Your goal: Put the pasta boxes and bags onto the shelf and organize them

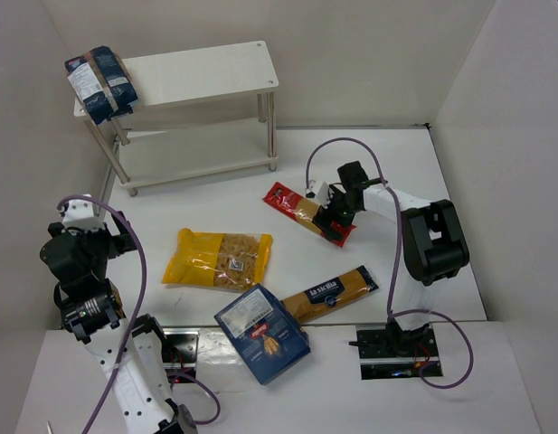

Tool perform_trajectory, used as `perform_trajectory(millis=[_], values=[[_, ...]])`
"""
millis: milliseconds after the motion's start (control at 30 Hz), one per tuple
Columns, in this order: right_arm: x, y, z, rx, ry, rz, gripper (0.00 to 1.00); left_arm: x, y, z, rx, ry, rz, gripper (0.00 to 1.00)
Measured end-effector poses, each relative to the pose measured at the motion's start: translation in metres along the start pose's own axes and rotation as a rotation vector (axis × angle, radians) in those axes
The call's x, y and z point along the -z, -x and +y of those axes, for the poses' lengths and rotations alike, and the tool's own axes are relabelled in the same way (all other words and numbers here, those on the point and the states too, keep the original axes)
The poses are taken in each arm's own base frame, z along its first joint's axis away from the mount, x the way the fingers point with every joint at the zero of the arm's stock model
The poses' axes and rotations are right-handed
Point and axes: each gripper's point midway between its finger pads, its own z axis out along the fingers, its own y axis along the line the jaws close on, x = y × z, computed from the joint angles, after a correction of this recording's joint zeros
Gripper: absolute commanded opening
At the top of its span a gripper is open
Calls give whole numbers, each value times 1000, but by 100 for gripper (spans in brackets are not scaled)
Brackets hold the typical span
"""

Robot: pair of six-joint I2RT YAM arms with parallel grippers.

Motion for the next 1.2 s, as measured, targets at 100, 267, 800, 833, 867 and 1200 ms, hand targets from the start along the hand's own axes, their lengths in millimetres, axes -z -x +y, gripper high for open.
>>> perform_trajectory(millis=[100,267,800,833,867,1200], values=[[-3,0,-2,-6,-8,10,100,1,1,0,-1,0,-3,99],[-12,6,1,26,-13,32,100,1,1,0,-1,0,-3,99],[-18,43,-10,63,-64,18,0,3,2,1,-3,9,-14,99],[-18,43,-10,60,-62,18,0,3,2,1,-2,9,-13,99],[-18,44,-9,56,-61,15,0,3,2,1,-2,9,-13,99],[26,55,27,-32,37,-31,0,5,4,1,-6,10,-25,99]])
